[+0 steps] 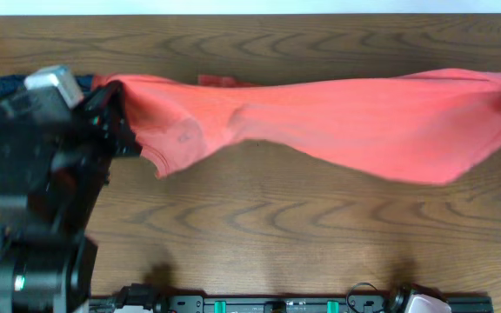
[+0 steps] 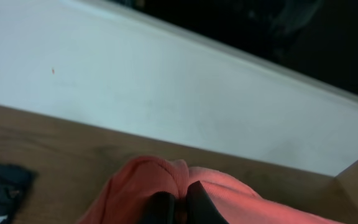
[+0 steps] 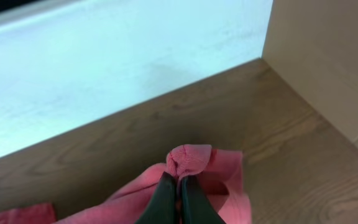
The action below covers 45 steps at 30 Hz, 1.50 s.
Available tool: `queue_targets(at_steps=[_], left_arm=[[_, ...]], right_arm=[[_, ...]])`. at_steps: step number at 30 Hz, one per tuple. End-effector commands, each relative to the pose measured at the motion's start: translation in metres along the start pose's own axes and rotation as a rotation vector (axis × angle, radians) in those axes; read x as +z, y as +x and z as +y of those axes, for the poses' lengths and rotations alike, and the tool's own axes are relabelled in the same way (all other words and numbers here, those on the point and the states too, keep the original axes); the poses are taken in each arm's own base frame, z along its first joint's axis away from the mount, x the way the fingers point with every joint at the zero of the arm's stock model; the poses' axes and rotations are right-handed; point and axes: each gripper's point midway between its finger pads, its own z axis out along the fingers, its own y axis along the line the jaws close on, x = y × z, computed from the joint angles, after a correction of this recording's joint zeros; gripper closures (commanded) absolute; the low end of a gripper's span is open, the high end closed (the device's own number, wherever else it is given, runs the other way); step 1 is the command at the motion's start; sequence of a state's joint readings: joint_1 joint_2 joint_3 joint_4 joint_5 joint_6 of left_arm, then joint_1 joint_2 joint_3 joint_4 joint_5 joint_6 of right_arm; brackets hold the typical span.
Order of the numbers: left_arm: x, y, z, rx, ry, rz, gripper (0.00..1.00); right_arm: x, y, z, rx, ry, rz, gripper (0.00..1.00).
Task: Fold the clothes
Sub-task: 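Lift the shirt with both grippers and lay it flat, flipped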
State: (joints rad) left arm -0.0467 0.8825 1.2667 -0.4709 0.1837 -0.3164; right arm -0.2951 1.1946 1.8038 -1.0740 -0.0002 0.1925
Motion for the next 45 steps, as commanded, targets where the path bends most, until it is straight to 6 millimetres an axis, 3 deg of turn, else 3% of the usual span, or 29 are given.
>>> queue_targets(at_steps=[1,5,8,11,14,16,21,23,25,29,33,37,40,45], left_arm=[[0.044,0.020,0.014,-0.002,-0.035,0.101,0.94],[0.104,0.055,0.033,-0.020,-0.063,0.221,0.94],[0.152,0.069,0.042,-0.024,-0.051,0.241,0.94],[0.196,0.050,0.037,-0.022,0.015,0.125,0.94],[0.217,0.004,0.022,-0.101,0.090,-0.039,0.94],[0.216,-0.033,0.008,-0.151,0.146,-0.145,0.94],[0.177,-0.134,-0.034,-0.089,0.263,-0.405,0.94],[0.164,-0.155,-0.039,-0.059,0.259,-0.424,0.94],[0.161,-0.155,-0.041,-0.032,0.259,-0.365,0.94],[0.174,-0.106,-0.022,0.001,0.169,-0.131,0.94],[0.173,-0.013,0.013,-0.052,0.018,0.244,0.94],[0.135,0.079,0.040,-0.138,-0.132,0.632,0.94],[0.102,0.134,0.055,-0.188,-0.225,0.860,0.94],[0.061,0.209,0.078,-0.254,-0.339,1.135,0.94]], right_arm=[[0.047,0.016,-0.006,-0.044,0.047,0.111,0.99],[0.106,0.040,-0.006,-0.054,0.045,0.246,0.99],[0.159,0.052,-0.007,-0.028,0.050,0.291,0.99],[0.206,0.052,0.005,-0.006,-0.021,0.269,0.99],[0.235,0.032,0.016,0.049,-0.081,0.169,0.99],[0.237,0.010,0.023,0.095,-0.113,0.083,0.99],[0.206,-0.066,0.026,0.138,-0.155,-0.143,0.99],[0.192,-0.084,0.020,0.142,-0.145,-0.177,0.99],[0.184,-0.087,0.012,0.143,-0.117,-0.162,0.99],[0.184,-0.054,-0.023,0.106,0.061,-0.034,0.98],[0.183,0.012,-0.065,0.091,0.288,0.193,0.99],[0.173,0.085,-0.099,0.031,0.473,0.437,0.99],[0.164,0.144,-0.114,-0.006,0.538,0.633,0.99],[0.151,0.224,-0.130,-0.031,0.586,0.872,0.99]])
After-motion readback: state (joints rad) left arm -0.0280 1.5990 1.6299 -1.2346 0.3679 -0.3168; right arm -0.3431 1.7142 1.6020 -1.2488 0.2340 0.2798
